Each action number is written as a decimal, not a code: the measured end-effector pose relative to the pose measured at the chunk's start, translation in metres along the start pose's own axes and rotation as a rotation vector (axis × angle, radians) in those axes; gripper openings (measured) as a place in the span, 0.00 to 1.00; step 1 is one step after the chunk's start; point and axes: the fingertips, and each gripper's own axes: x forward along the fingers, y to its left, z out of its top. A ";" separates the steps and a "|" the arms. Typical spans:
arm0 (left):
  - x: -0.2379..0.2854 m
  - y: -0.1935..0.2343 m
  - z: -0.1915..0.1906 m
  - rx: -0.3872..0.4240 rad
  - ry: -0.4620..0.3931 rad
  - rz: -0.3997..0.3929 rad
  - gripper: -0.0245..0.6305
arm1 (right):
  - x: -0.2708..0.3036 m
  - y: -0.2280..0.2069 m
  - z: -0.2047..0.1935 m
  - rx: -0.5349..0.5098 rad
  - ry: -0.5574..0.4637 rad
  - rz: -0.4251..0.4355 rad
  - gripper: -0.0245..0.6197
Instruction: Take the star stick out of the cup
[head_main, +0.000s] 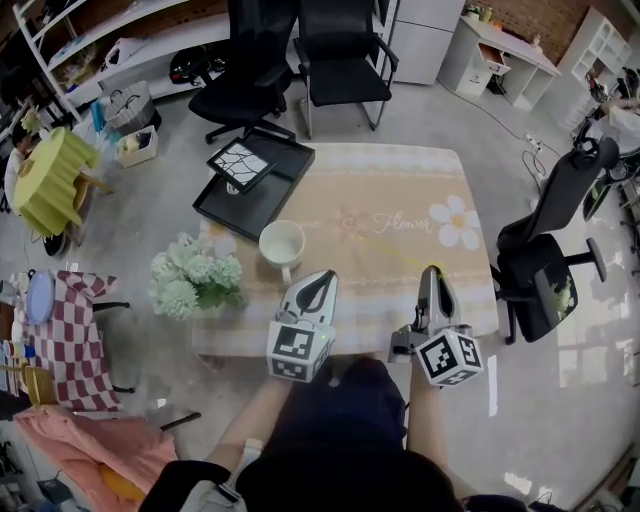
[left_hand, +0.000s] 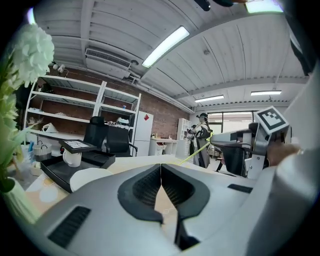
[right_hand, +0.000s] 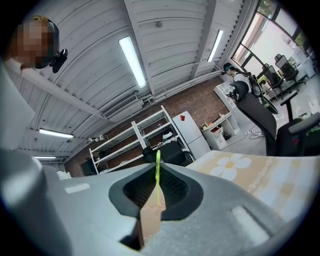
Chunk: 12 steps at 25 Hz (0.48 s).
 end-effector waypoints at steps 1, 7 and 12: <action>0.002 -0.002 -0.001 0.000 0.003 -0.007 0.05 | -0.002 -0.005 -0.001 -0.001 0.003 -0.012 0.06; 0.011 -0.007 -0.007 -0.002 0.024 -0.023 0.05 | -0.010 -0.020 -0.012 -0.012 0.035 -0.052 0.06; 0.016 -0.010 -0.006 -0.015 0.023 -0.037 0.05 | -0.009 -0.022 -0.018 -0.030 0.058 -0.056 0.06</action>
